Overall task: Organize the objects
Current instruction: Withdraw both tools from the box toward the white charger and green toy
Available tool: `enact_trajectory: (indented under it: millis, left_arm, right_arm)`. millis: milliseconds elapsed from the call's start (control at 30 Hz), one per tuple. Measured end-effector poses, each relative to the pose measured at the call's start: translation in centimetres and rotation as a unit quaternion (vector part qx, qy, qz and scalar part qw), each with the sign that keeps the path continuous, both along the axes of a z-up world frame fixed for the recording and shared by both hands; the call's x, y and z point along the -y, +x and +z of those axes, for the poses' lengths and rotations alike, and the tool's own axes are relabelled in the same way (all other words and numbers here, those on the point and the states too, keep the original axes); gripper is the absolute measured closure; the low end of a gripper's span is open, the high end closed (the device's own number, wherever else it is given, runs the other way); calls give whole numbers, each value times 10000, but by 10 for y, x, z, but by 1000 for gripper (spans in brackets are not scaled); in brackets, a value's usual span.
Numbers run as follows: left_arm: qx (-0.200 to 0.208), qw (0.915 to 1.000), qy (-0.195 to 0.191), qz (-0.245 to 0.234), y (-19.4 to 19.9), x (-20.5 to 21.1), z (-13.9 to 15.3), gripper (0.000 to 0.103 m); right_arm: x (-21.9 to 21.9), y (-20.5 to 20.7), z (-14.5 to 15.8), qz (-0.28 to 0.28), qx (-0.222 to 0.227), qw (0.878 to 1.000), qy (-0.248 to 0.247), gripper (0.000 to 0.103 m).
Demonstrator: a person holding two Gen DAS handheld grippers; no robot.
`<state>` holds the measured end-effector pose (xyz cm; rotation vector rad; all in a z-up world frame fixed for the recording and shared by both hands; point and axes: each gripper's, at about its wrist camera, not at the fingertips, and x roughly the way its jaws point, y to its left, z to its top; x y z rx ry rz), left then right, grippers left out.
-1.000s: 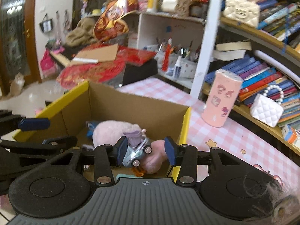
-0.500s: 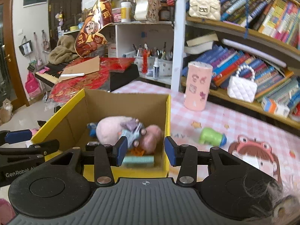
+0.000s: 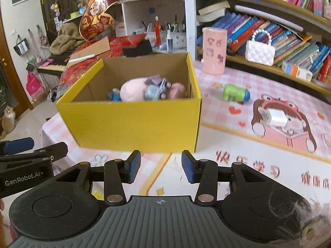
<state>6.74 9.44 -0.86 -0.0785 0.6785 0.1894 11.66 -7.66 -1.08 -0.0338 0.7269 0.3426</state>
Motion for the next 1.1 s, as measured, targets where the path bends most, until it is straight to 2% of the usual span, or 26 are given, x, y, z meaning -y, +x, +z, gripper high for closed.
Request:
enact_trajectory:
  millis: [100, 167, 233, 633, 1100]
  left_arm:
    - [-55, 10000, -10, 13, -8, -1, -2, 30]
    - [-79, 10000, -29, -16, -13, -1, -3, 30]
    - [-97, 9999, -72, -45, -19, 0, -4, 29]
    - [-193, 9989, -43, -434, -32, 15, -9, 26]
    - [-332, 9932, -102, -1114, -22, 50, -16, 26]
  right_arm:
    - [-2, -9, -3, -27, -54, 10000, -34, 57]
    - [-1, -14, -4, -119, -72, 9999, -63, 49]
    - [0, -20, -6, -212, -99, 9997, -63, 46]
    - [15, -41, -12, -582, -314, 9978, -30, 42]
    - [47, -57, -17, -1150, -438, 9923, -135, 40]
